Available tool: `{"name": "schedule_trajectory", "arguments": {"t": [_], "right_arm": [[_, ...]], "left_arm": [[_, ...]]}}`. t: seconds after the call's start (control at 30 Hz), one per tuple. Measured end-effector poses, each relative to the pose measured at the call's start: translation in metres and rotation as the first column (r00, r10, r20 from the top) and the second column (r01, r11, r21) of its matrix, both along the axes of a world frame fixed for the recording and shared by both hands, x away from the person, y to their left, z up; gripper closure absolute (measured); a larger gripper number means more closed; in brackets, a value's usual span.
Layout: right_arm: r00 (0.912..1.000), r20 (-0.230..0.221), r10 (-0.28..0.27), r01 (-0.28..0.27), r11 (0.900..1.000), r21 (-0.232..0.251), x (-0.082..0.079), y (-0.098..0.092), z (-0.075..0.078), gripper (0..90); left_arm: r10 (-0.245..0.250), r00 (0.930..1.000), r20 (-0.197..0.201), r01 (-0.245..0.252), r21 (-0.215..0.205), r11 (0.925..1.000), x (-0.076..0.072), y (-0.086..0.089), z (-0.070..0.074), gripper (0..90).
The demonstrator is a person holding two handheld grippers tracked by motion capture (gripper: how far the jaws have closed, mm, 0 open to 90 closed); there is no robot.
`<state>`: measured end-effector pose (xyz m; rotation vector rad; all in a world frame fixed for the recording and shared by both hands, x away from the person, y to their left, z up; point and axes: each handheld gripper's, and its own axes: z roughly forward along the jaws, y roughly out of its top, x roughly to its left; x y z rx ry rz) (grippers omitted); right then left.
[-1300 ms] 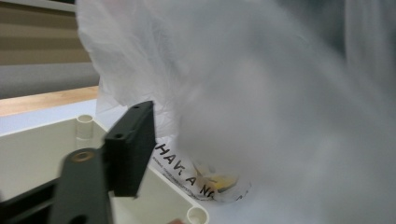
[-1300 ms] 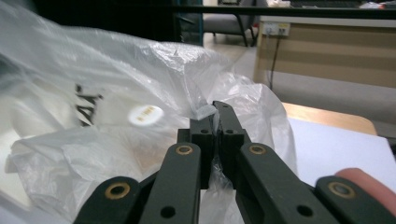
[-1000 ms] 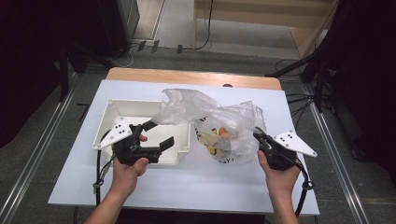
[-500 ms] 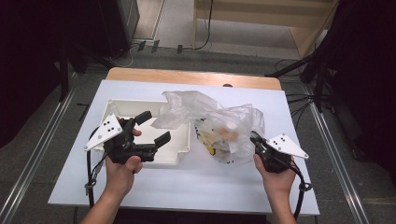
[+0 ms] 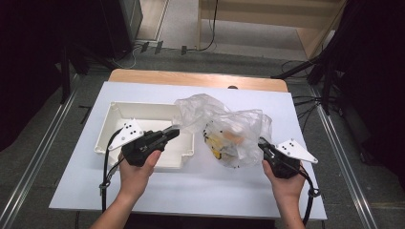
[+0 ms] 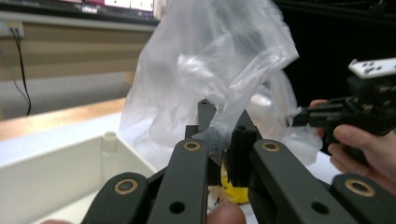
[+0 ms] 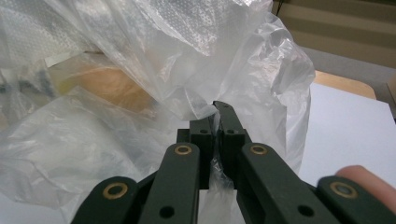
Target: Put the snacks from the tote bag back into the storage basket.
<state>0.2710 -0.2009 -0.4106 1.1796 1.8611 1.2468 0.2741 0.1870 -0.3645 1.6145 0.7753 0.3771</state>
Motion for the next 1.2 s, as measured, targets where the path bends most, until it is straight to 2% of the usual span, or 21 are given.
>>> {"name": "schedule_trajectory", "arguments": {"t": [0.03, 0.07, 0.1, 0.13, 0.17, 0.23, 0.3, 0.43, 0.57, 0.67, 0.7, 0.77, 0.83, 0.87, 0.93, 0.97, 1.0, 1.03, 1.07, 1.2], "right_arm": [[1.0, -0.005, -0.004, 0.004, 1.0, 0.009, 0.002, -0.001, -0.002, 88.7], [0.9999, -0.009, -0.007, 0.007, 1.0, 0.012, 0.003, -0.002, -0.004, 88.7], [0.9998, -0.015, -0.011, 0.012, 1.0, 0.019, 0.005, -0.003, -0.005, 88.7], [0.9998, -0.019, -0.012, 0.013, 1.0, 0.026, 0.006, -0.004, -0.007, 88.7], [0.9996, -0.023, -0.016, 0.016, 0.999, 0.031, 0.008, -0.005, -0.008, 88.7], [0.9992, -0.031, -0.027, 0.028, 0.999, 0.038, 0.011, -0.007, -0.011, 88.8], [0.9986, -0.039, -0.037, 0.038, 0.998, 0.047, 0.014, -0.009, -0.014, 88.8], [0.9976, -0.049, -0.049, 0.053, 0.996, 0.066, 0.018, -0.012, -0.016, 88.2], [0.9975, -0.046, -0.054, 0.059, 0.992, 0.107, 0.021, -0.018, -0.015, 84.3], [0.9988, -0.036, -0.033, 0.037, 0.993, 0.113, 0.022, -0.017, -0.011, 89.6], [0.9995, -0.024, -0.02, 0.022, 0.995, 0.101, 0.022, -0.016, -0.01, 89.8], [0.9997, -0.007, -0.022, 0.022, 0.996, 0.088, 0.022, -0.013, -0.008, 89.8], [0.9995, 0.013, -0.029, 0.028, 0.994, 0.103, 0.025, -0.009, -0.004, 89.7], [0.9992, 0.021, -0.034, 0.032, 0.994, 0.106, 0.027, -0.007, -0.002, 89.7], [0.9988, 0.034, -0.036, 0.032, 0.993, 0.117, 0.032, -0.003, 0.002, 89.7], [0.9988, 0.034, -0.036, 0.032, 0.993, 0.117, 0.032, -0.003, 0.002, 89.7], [0.9985, 0.042, -0.034, 0.029, 0.992, 0.121, 0.037, 0.001, 0.005, 89.6], [0.9985, 0.042, -0.034, 0.029, 0.992, 0.121, 0.037, 0.001, 0.005, 89.6], [0.9986, 0.041, -0.032, 0.027, 0.992, 0.126, 0.042, 0.004, 0.006, 89.5], [0.9991, 0.016, -0.038, 0.036, 0.991, 0.129, 0.052, 0.005, 0.004, 89.5]], "left_arm": [[0.006, 0.9996, -0.027, -0.006, 0.02, 0.9998, 0.004, -0.002, -0.011, 88.5], [0.006, 0.9996, -0.027, -0.006, 0.02, 0.9998, 0.004, -0.002, -0.011, 88.6], [0.012, 0.9982, -0.058, -0.01, 0.043, 0.999, 0.008, -0.004, -0.021, 88.7], [0.013, 0.9975, -0.069, -0.01, 0.054, 0.9985, 0.009, -0.004, -0.026, 88.7], [0.013, 0.9975, -0.069, -0.01, 0.054, 0.9985, 0.009, -0.004, -0.026, 88.8], [0.028, 0.9937, -0.108, -0.019, 0.088, 0.996, 0.012, -0.007, -0.039, 88.9], [0.032, 0.9911, -0.129, -0.018, 0.108, 0.994, 0.013, -0.01, -0.046, 88.9], [0.023, 0.9889, -0.147, -0.004, 0.127, 0.9919, 0.012, -0.014, -0.054, 88.8], [-0.001, 0.9886, -0.151, 0.023, 0.144, 0.9893, 0.009, -0.019, -0.059, 88.8], [-0.023, 0.9884, -0.15, 0.045, 0.149, 0.9877, 0.005, -0.023, -0.059, 88.7], [-0.053, 0.9887, -0.14, 0.075, 0.157, 0.9847, 0.001, -0.027, -0.059, 88.5], [-0.068, 0.9882, -0.137, 0.091, 0.162, 0.9825, 0.0, -0.028, -0.058, 88.3], [-0.101, 0.9861, -0.131, 0.125, 0.184, 0.9751, -0.005, -0.035, -0.058, 87.8], [-0.101, 0.9861, -0.131, 0.125, 0.184, 0.9751, -0.005, -0.035, -0.058, 87.9], [-0.127, 0.9829, -0.133, 0.153, 0.205, 0.9668, -0.011, -0.044, -0.059, 88.1], [-0.127, 0.9829, -0.133, 0.153, 0.205, 0.9668, -0.011, -0.044, -0.059, 88.2], [-0.146, 0.98, -0.135, 0.174, 0.221, 0.9598, -0.015, -0.05, -0.061, 88.2], [-0.146, 0.98, -0.135, 0.174, 0.221, 0.9598, -0.015, -0.05, -0.061, 88.1], [-0.161, 0.977, -0.14, 0.191, 0.24, 0.9517, -0.019, -0.055, -0.065, 88.0], [-0.159, 0.9738, -0.162, 0.197, 0.257, 0.9461, -0.021, -0.054, -0.072, 88.1]]}}
